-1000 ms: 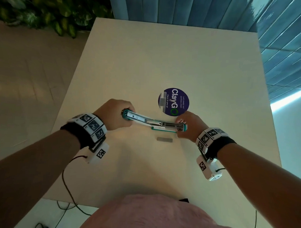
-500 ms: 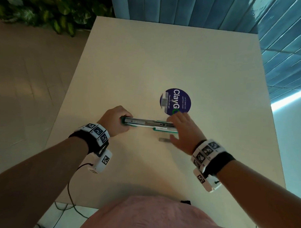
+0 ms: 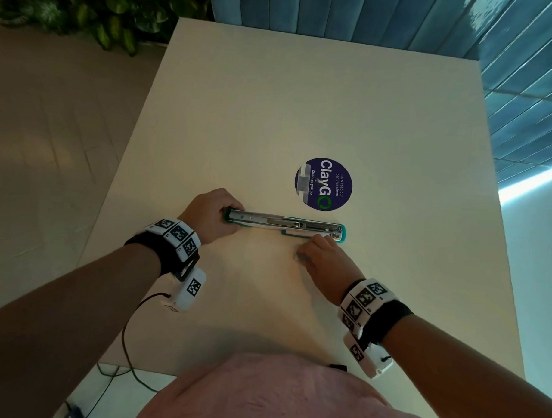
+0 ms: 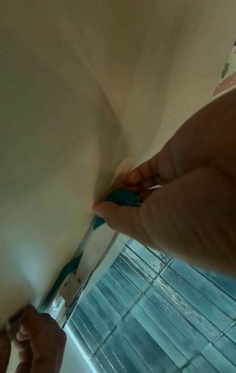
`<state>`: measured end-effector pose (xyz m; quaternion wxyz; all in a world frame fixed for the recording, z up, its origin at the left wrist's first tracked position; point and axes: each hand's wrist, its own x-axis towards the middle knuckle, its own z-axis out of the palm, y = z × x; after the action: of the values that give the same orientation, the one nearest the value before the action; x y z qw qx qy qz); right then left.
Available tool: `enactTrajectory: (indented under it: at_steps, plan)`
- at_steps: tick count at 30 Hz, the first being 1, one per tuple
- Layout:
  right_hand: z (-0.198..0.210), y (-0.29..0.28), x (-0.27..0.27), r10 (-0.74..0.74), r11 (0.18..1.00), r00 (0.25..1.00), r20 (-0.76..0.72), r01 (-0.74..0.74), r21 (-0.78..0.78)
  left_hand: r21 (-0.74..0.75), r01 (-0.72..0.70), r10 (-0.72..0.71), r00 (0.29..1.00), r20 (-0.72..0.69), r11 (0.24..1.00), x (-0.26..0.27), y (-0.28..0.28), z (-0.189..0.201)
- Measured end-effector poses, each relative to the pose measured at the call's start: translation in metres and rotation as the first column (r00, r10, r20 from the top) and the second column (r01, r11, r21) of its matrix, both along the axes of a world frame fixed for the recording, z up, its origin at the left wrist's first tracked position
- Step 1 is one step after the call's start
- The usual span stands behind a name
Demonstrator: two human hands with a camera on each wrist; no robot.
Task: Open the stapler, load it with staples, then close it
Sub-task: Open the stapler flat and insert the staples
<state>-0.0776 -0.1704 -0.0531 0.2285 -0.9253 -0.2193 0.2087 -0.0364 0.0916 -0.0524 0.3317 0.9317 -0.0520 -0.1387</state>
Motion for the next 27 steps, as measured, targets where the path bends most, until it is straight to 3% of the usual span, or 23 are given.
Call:
enactTrajectory:
  at_steps: [3,8,13,27]
  plan:
    - [0.012,-0.001,0.007,0.031,0.999,0.999,0.022,-0.032,0.03,0.005,0.009,-0.009,1.0,0.007,1.0,0.0,0.002,-0.002]
    - [0.032,-0.009,0.037,-0.048,0.995,0.99,0.13,0.036,0.092,-0.01,0.014,-0.014,1.0,0.012,1.0,0.0,0.001,-0.002]
    - [0.034,-0.011,0.05,-0.015,0.999,0.999,0.043,0.017,-0.049,-0.01,0.012,-0.012,1.0,0.016,1.0,0.001,0.0,-0.001]
    - [0.03,-0.015,0.05,-0.016,0.999,1.0,0.024,0.016,-0.028,-0.026,0.008,-0.007,1.0,0.023,1.0,0.0,0.001,-0.004]
